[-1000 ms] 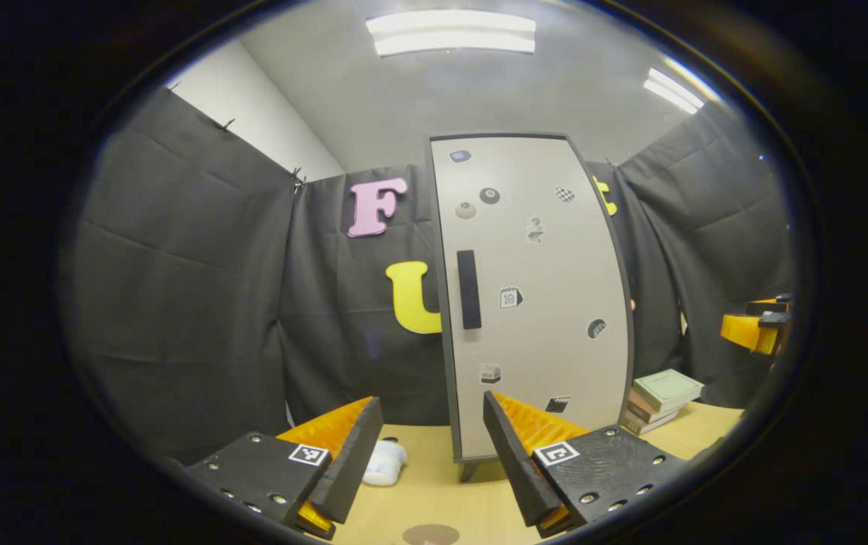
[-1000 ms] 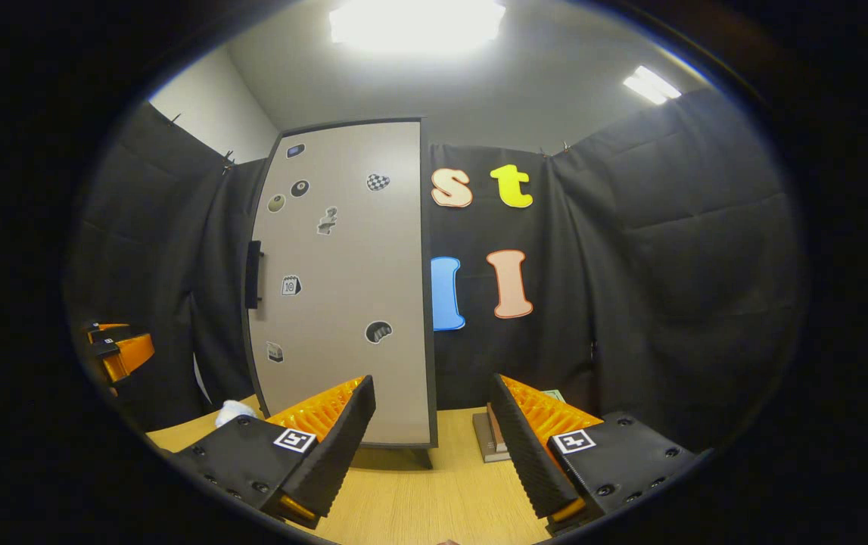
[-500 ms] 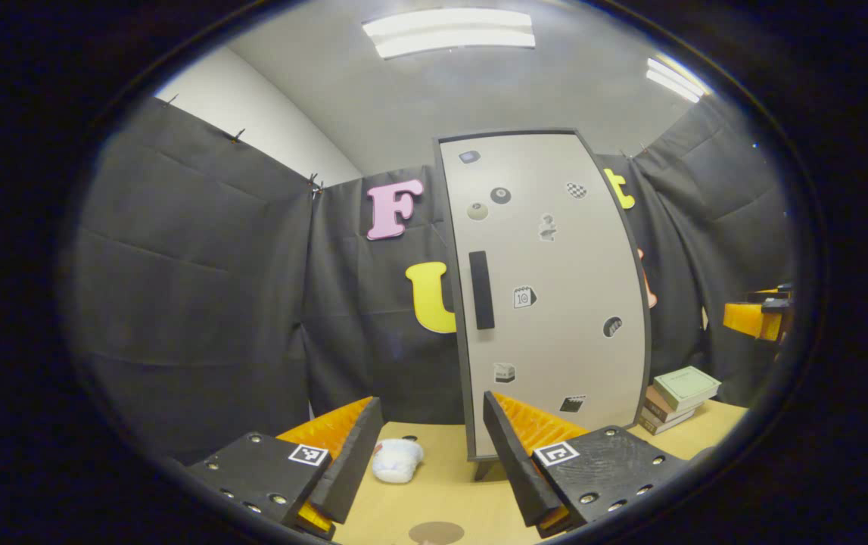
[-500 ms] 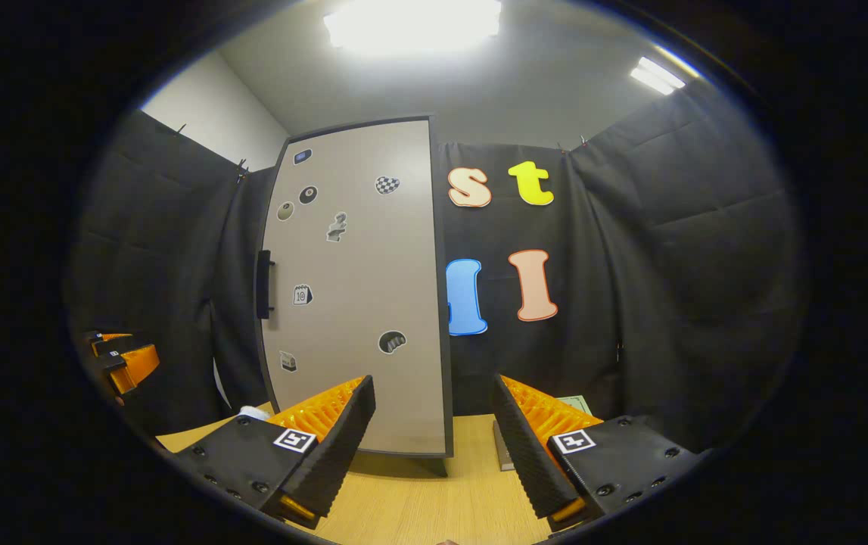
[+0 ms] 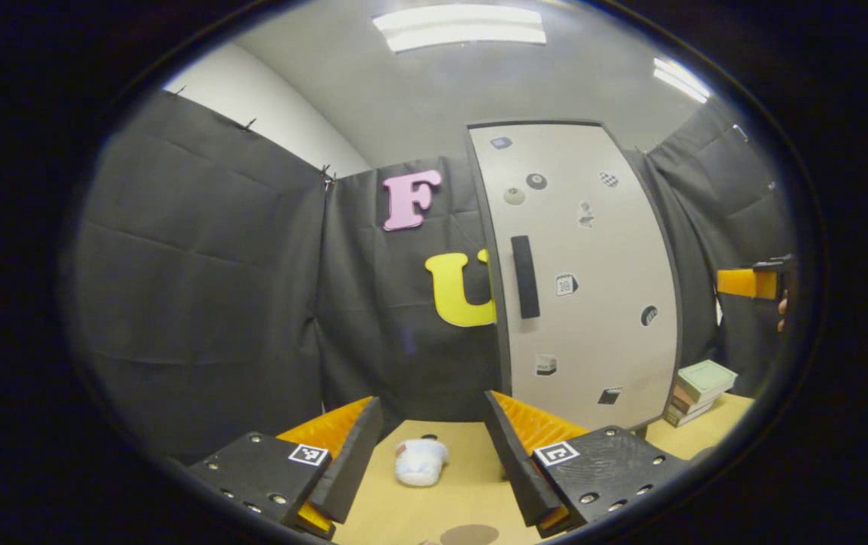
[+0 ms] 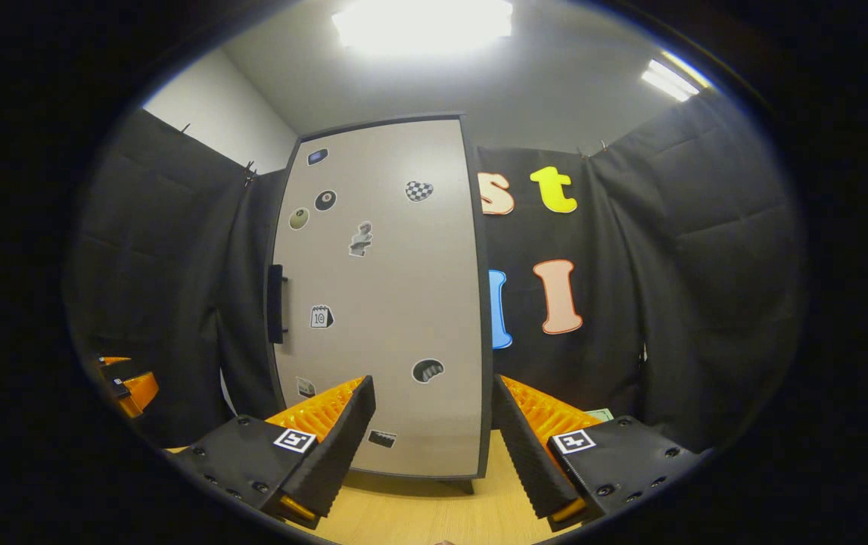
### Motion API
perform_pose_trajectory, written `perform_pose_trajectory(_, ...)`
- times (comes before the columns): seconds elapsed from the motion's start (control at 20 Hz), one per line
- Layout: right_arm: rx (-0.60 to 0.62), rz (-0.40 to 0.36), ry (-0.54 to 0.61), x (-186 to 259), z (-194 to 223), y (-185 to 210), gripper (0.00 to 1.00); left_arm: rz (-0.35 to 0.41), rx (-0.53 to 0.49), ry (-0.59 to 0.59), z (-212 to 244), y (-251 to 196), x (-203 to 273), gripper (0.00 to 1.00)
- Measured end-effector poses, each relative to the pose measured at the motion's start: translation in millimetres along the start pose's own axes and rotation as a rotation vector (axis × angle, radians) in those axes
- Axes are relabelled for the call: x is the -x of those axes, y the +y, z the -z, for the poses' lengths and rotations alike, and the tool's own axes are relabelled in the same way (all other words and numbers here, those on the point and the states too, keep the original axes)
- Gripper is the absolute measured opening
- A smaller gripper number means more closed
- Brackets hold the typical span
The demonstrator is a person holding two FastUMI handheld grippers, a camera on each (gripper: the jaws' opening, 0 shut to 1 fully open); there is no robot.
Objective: Open the cabinet door with the right hand, grasp the bottle in the cabinet with the left hand and place it on the coaster, then close the cabinet door with the right hand.
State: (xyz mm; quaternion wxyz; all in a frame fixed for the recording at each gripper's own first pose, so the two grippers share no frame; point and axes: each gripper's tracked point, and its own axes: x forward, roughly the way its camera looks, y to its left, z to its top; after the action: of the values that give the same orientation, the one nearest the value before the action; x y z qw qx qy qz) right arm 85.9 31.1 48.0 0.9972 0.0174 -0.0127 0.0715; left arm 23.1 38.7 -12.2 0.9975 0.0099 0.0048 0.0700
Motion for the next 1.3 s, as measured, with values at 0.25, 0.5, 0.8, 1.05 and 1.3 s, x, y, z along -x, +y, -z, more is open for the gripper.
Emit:
perform_pose_trajectory(0.25, -0.018, -0.05, 0.019, -38.9, -11.5, 52.0, 0.98, -0.023, -0.004, 0.007, 12.6, 43.0, -25.3, 0.82)
perform_pose_trajectory(0.5, -0.029, -0.086, 0.003, -74.6, -29.0, 99.2, 0.96, -0.063, 0.008, 0.026, 31.2, 85.5, -39.4, 0.83)
perform_pose_trajectory(0.8, -0.048, -0.121, -0.009, -111.3, -46.9, 153.7, 0.96, -0.129, 0.008, 0.053, 55.3, 143.9, -49.2, 0.81)
perform_pose_trajectory(1.05, -0.037, -0.144, 0.002, -136.9, -47.9, 194.3, 0.97, -0.167, 0.006, 0.082, 72.0, 181.3, -51.7, 0.81)
perform_pose_trajectory(1.3, -0.017, -0.161, 0.04, -158.8, -40.4, 227.0, 0.97, -0.196, 0.015, 0.091, 83.2, 211.8, -49.3, 0.81)
